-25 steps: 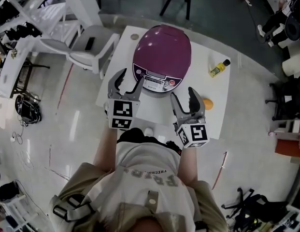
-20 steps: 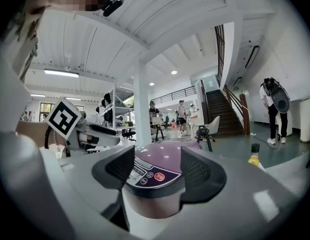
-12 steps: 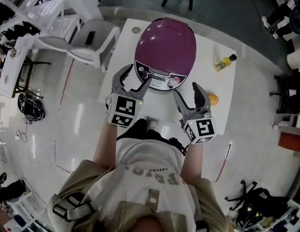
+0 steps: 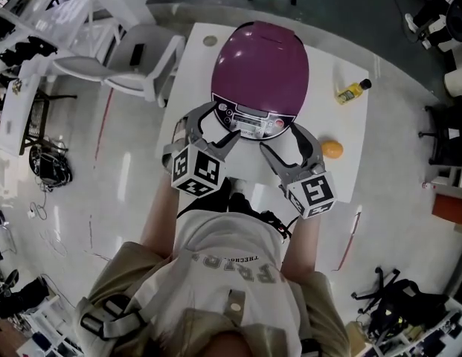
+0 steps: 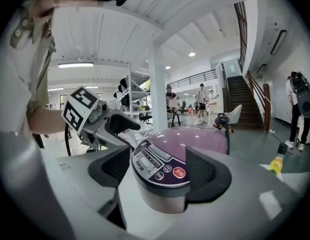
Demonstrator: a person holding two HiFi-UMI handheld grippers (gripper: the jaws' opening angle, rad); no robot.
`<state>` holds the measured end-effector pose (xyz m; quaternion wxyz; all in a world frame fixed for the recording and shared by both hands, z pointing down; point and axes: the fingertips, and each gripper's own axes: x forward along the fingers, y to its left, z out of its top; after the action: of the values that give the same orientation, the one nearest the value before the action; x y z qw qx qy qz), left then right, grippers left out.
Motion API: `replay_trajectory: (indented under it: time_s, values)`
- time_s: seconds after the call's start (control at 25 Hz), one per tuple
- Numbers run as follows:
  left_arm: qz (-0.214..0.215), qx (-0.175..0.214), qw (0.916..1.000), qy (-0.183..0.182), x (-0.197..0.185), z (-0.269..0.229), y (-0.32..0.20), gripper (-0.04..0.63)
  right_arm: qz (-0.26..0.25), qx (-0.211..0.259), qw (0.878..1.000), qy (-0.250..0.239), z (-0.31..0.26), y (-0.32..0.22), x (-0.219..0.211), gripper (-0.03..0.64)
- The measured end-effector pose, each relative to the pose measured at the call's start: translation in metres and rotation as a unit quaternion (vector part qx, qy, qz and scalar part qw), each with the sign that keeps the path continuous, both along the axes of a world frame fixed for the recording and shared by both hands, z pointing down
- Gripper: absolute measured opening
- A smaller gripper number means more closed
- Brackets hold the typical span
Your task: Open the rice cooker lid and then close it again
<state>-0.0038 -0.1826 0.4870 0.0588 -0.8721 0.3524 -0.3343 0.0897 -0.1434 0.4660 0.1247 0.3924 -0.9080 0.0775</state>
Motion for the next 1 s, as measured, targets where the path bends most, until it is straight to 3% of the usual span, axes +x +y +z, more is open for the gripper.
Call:
replay_trajectory:
  time_s: [0.28, 0.48, 0.84, 1.0]
  values:
    - [0.089, 0.000, 0.9931, -0.076, 0.013, 0.016, 0.004, 0.382, -0.082, -0.005, 0.991, 0.107, 0.016, -0.001, -0.028, 0.356]
    - [0.145, 0.015, 0.9760, -0.162, 0.019, 0.033, 0.009, 0.397, -0.125, -0.019, 0.972, 0.200, 0.039, 0.004, -0.041, 0.365]
    - [0.181, 0.027, 0.9627, -0.199, 0.031, 0.041, 0.011, 0.407, -0.179, -0.036, 0.945, 0.270, 0.060, 0.007, -0.055, 0.383]
    - [0.197, 0.036, 0.9552, -0.218, 0.036, 0.046, 0.014, 0.411, -0.194, -0.036, 0.928, 0.317, 0.072, 0.006, -0.057, 0.391]
